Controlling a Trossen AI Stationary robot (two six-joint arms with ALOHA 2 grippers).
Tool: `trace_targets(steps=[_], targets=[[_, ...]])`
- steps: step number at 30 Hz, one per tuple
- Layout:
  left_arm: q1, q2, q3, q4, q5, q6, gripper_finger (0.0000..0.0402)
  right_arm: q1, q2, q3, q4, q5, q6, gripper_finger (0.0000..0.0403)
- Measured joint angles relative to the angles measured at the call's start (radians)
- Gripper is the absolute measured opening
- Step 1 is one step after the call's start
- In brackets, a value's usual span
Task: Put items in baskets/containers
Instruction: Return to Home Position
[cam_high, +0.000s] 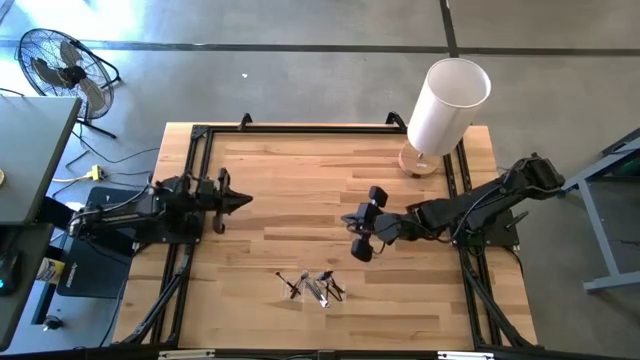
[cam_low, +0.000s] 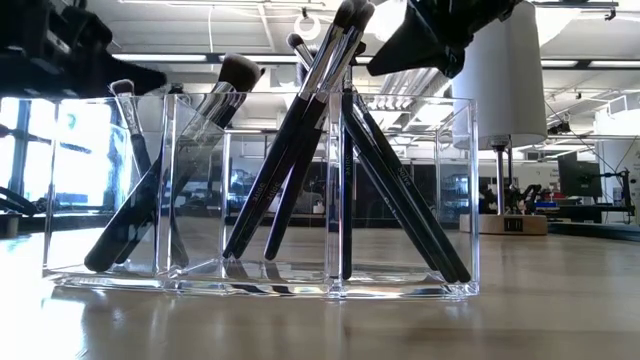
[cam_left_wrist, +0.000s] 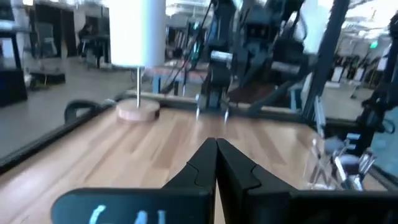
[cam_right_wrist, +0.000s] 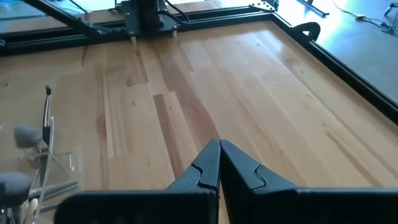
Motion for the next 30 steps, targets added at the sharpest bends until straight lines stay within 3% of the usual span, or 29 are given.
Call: trace_targets(steps=[8, 15, 21, 26, 30], targets=[[0.0, 0.007, -0.006, -0.067, -0.103, 0.023, 0.0, -0.002, 0.0, 0.0, -0.017, -0.016, 0.001, 0.0001], [0.0, 0.015, -0.007, -0.066, -0.095, 0.022, 0.0, -0.059, 0.0, 0.0, -0.212, -0.168, -0.035, 0.0001], [0.0, 0.015, -0.008, -0.066, -0.097, 0.022, 0.0, -0.126, 0.0, -0.006, -0.249, -0.32, -0.238, 0.0001], [0.0, 0.015, -0.008, -0.065, -0.097, 0.022, 0.0, -0.196, -0.075, -0.143, -0.142, -0.453, -0.314, 0.0001], [0.0, 0.015, -0.009, -0.065, -0.097, 0.022, 0.0, -0.228, -0.238, -0.333, 0.01, -0.468, -0.281, 0.0001]])
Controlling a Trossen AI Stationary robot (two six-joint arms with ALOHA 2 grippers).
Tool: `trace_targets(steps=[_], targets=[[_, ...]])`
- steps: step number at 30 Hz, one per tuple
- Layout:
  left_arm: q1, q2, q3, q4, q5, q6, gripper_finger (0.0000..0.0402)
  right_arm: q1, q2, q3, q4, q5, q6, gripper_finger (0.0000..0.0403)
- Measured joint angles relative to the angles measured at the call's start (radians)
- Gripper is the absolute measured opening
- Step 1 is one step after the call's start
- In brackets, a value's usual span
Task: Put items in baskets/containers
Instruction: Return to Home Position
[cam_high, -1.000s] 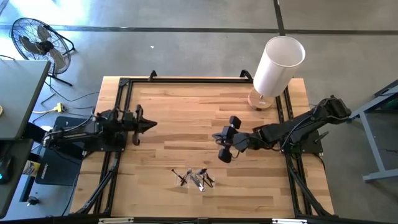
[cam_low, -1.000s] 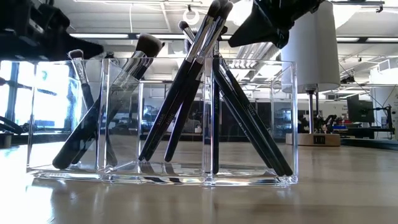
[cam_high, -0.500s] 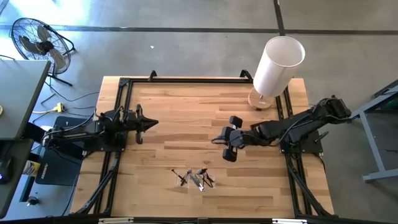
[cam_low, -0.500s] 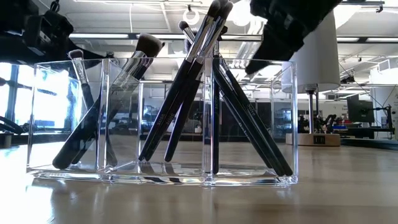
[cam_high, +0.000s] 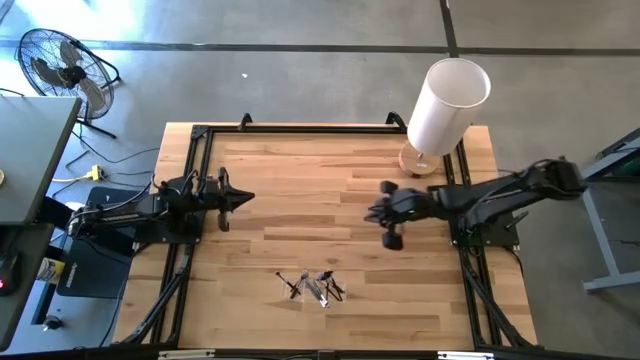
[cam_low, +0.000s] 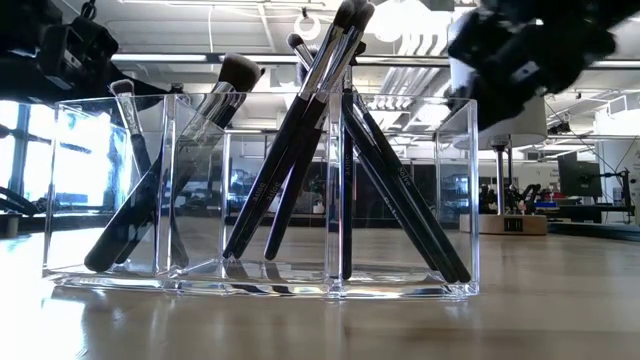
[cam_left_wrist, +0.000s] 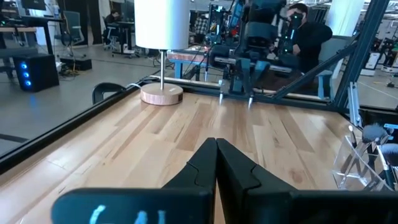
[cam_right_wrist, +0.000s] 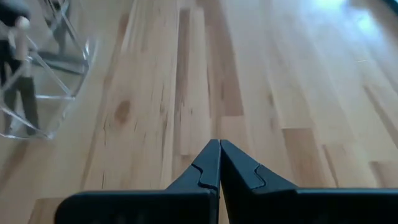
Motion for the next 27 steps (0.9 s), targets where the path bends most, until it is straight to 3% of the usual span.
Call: trace_targets(steps=[4, 11, 20, 27], targets=[[0.0, 0.0, 0.0, 0.0, 0.0, 0.0, 0.0, -0.029, -0.216, -0.187, 0.114, 0.0, 0.039, 0.0001], [0.0, 0.0, 0.0, 0.0, 0.0, 0.0, 0.0, -0.065, -0.644, -0.417, 0.104, 0.001, 0.157, 0.0001], [0.0, 0.0, 0.0, 0.0, 0.0, 0.0, 0.0, -0.067, -1.14, -0.534, 0.039, 0.003, 0.183, 0.0001], [0.0, 0.001, 0.0, -0.001, -0.004, 0.0, 0.0, -0.068, -1.155, -0.525, -0.013, 0.034, 0.118, 0.0001]])
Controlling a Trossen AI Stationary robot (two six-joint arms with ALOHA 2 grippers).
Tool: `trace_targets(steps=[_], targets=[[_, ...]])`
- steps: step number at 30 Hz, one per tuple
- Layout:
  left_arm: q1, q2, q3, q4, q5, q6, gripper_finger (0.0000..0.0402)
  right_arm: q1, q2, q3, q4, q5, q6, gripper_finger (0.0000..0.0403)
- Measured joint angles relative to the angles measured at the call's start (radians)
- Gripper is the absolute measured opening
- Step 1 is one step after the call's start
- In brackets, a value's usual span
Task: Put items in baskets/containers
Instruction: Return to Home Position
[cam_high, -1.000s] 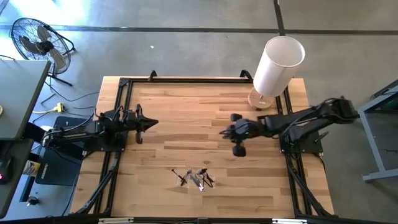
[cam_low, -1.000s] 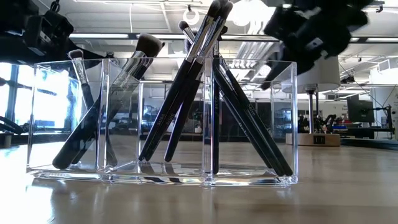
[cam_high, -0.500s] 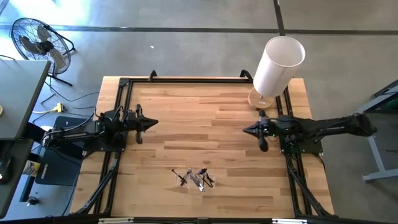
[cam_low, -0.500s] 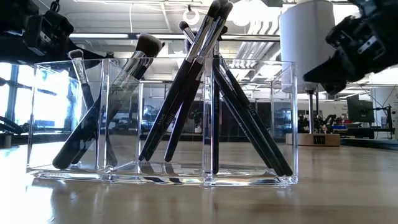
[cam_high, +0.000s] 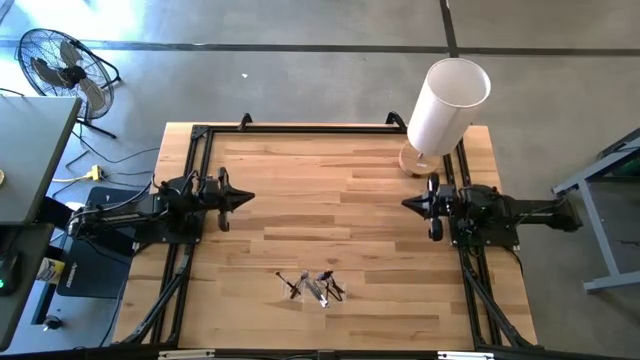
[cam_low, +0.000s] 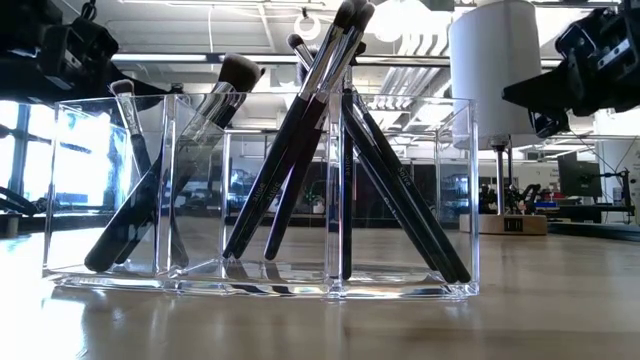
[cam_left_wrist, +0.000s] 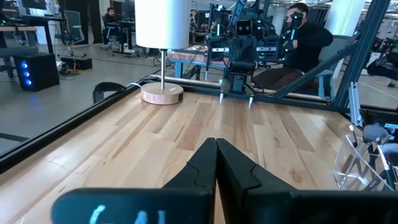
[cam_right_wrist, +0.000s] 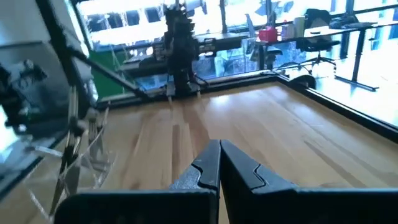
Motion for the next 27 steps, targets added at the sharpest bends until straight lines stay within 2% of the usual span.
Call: trace_targets(steps=[6, 27], targets=[[0.0, 0.0, 0.0, -0.001, -0.002, 0.0, 0.0, 0.0, 0.012, 0.001, -0.006, -0.008, -0.079, 0.0001], [0.0, 0.0, 0.0, -0.003, 0.002, 0.0, 0.0, 0.0, 0.014, 0.0, 0.005, -0.005, -0.082, 0.0008]])
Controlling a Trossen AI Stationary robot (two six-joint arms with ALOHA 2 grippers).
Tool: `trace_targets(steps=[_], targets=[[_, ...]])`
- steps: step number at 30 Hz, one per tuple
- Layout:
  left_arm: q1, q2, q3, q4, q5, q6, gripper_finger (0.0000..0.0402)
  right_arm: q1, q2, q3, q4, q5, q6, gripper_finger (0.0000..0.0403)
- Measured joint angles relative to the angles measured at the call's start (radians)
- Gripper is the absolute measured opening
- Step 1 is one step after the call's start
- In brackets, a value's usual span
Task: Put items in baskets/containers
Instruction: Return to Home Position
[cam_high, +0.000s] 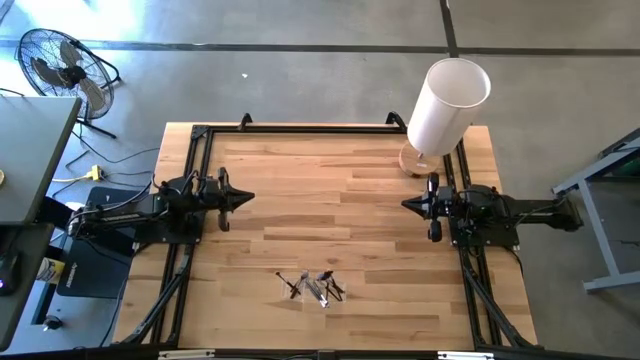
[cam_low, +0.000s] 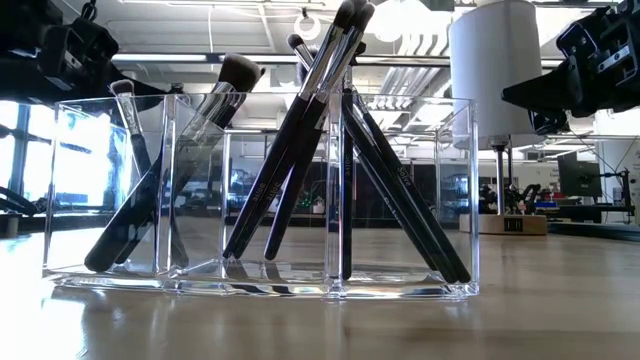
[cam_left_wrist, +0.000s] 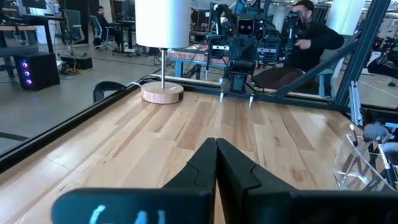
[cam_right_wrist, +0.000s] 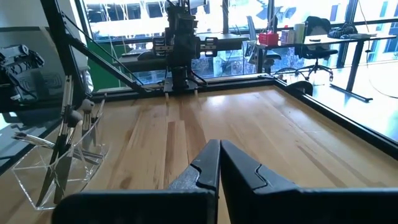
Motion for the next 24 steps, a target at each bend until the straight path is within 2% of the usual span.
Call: trace_targets(steps=[24], targets=[[0.0, 0.0, 0.0, 0.0, 0.002, 0.0, 0.0, 0.0, 0.0, 0.0, 0.0, 0.0, 0.0, 0.0009]])
